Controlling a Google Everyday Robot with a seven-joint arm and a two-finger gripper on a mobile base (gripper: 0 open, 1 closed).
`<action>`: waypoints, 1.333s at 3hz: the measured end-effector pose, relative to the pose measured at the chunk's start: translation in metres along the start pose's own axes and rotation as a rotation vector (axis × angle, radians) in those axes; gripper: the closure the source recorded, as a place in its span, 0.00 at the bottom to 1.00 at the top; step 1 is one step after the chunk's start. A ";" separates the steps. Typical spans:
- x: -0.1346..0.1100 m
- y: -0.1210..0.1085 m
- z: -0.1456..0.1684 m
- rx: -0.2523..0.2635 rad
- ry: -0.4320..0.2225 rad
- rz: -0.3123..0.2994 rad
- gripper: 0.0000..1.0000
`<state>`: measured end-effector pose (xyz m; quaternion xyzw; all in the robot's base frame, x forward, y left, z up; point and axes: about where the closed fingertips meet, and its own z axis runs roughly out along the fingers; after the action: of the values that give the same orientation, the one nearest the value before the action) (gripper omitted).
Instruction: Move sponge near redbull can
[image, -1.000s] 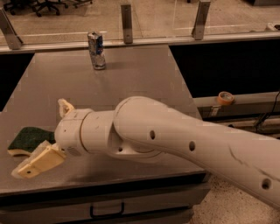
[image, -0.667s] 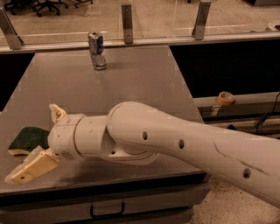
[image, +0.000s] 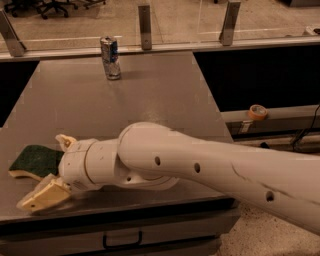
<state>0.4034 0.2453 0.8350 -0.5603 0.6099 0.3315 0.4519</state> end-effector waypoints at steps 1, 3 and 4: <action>0.008 0.000 0.000 -0.010 0.011 0.003 0.42; 0.006 -0.022 -0.008 0.039 0.036 0.025 0.87; -0.004 -0.072 -0.031 0.149 0.046 0.026 1.00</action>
Offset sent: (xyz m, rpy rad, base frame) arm 0.0035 -0.0061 -0.0151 -0.0384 0.0311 0.0191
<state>0.4686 0.2079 0.8580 -0.5245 0.6506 0.2780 0.4738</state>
